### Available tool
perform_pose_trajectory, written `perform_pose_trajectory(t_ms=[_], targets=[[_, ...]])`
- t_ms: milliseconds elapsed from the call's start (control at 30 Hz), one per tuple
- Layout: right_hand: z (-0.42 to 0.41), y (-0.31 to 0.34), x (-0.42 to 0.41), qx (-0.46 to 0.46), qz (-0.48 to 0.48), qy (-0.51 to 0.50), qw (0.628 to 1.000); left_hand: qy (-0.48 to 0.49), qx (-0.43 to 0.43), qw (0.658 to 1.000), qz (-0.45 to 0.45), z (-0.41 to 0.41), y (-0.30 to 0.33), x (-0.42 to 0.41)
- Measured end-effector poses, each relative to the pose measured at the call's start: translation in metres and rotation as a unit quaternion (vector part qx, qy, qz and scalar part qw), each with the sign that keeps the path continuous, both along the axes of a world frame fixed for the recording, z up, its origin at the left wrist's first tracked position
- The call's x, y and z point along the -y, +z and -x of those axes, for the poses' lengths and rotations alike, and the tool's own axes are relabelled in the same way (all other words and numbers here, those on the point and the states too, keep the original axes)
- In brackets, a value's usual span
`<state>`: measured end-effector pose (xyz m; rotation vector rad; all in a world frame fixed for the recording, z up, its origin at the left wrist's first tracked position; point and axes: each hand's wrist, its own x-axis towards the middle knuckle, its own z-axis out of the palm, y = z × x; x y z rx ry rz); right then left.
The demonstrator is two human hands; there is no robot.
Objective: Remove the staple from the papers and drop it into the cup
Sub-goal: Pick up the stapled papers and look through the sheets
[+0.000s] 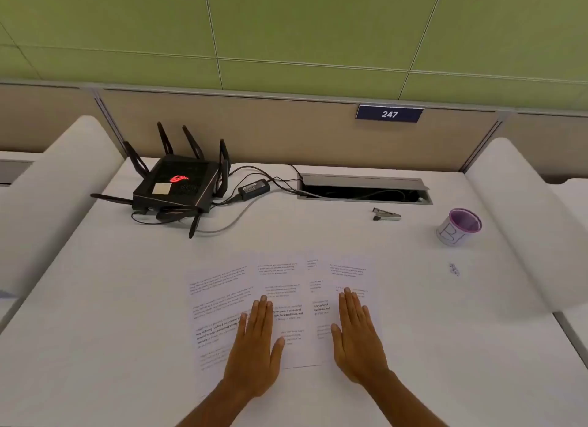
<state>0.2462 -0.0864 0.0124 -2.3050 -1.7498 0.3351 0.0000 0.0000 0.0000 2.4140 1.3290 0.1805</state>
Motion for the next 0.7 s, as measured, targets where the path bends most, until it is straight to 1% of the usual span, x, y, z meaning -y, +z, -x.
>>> perform_pose_trajectory(t_ms=[100, 133, 200, 233, 300, 367, 467, 533, 567, 633, 700], targets=[[0.0, -0.002, -0.001, -0.02, -0.009, 0.0, 1.0, 0.004, -0.011, 1.0, 0.005, 0.002, -0.001, 0.003], [0.0, -0.001, -0.001, -0.04, -0.019, -0.002, 0.999, 0.003, -0.013, 1.0, 0.007, 0.002, -0.003, 0.002], [0.0, 0.002, -0.003, -0.076, -0.067, -0.018, 0.995, 0.006, -0.004, 1.0, 0.014, 0.002, 0.0, -0.002], [0.0, 0.005, -0.003, -0.094, -0.108, -0.031, 0.989, 0.009, 0.014, 1.0, 0.022, 0.003, 0.002, -0.006], [-0.002, 0.006, -0.004, -0.109, -0.173, -0.076, 0.976, 0.019, 0.08, 0.996, 0.04, 0.008, 0.011, -0.013], [-0.006, 0.006, -0.007, -0.126, -0.201, -0.131, 0.963, 0.048, 0.157, 0.985, 0.048, 0.019, 0.02, -0.022], [-0.019, 0.01, -0.011, -0.15, -0.18, -0.184, 0.954, 0.106, 0.241, 0.965, 0.02, 0.046, 0.021, -0.041], [-0.029, 0.012, -0.014, -0.142, -0.136, -0.203, 0.959, 0.153, 0.267, 0.951, -0.003, 0.067, 0.016, -0.055], [-0.035, 0.011, -0.015, -0.126, -0.109, -0.209, 0.964, 0.175, 0.266, 0.948, -0.014, 0.077, 0.013, -0.062], [-0.045, 0.007, -0.016, -0.102, -0.056, -0.215, 0.97, 0.211, 0.229, 0.95, -0.018, 0.095, 0.006, -0.071], [-0.052, 0.001, -0.016, -0.107, -0.022, -0.224, 0.968, 0.234, 0.14, 0.962, 0.002, 0.109, -0.006, -0.074]])
